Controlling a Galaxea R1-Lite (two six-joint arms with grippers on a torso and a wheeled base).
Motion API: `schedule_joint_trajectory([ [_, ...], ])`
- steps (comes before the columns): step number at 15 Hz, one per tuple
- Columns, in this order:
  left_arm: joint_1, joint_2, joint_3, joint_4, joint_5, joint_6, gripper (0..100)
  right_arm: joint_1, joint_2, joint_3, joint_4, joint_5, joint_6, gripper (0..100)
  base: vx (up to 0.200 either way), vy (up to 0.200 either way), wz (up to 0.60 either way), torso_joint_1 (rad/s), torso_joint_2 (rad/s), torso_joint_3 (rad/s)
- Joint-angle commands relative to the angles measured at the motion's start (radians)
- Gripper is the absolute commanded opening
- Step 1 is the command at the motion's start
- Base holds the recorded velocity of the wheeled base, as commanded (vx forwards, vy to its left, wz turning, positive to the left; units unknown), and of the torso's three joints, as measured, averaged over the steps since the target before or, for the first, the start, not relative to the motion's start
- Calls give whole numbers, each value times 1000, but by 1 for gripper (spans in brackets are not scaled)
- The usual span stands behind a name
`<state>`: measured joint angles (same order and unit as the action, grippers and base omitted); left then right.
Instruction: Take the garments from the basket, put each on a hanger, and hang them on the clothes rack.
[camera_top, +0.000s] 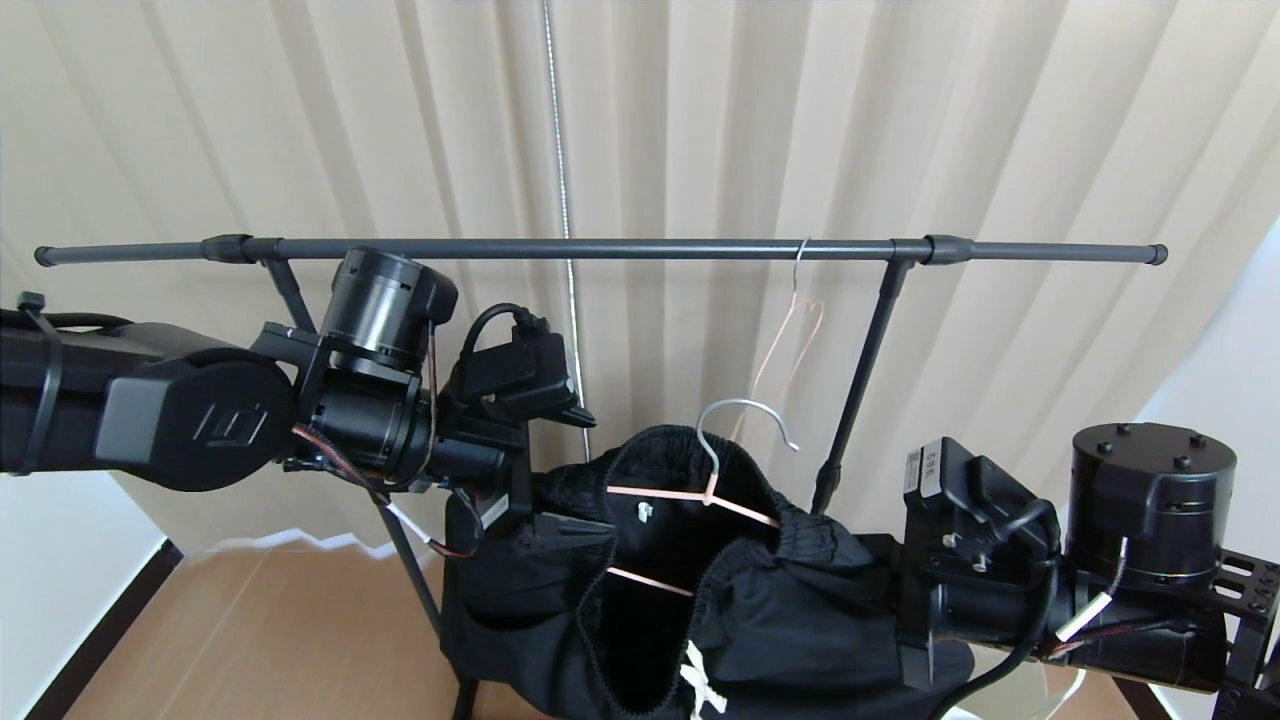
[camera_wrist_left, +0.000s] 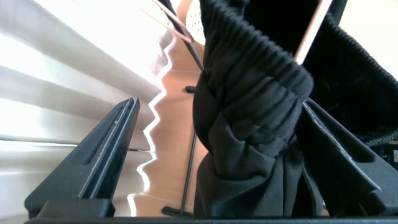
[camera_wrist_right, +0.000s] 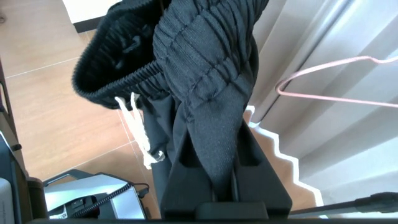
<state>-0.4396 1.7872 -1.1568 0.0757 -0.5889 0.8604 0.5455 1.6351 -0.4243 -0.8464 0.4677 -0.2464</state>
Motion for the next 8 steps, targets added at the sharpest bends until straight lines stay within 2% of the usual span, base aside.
schedule_joint_trajectory([
  [1,-4,3,2,-1,-2,-1,100,1,-4,1,0,5,-1,0,0,0,0,0,0,0],
  [8,-21,32,14,4,-29,0,100,2,-12,-4,-2,8,2,0,0,0,0,0,0,0],
])
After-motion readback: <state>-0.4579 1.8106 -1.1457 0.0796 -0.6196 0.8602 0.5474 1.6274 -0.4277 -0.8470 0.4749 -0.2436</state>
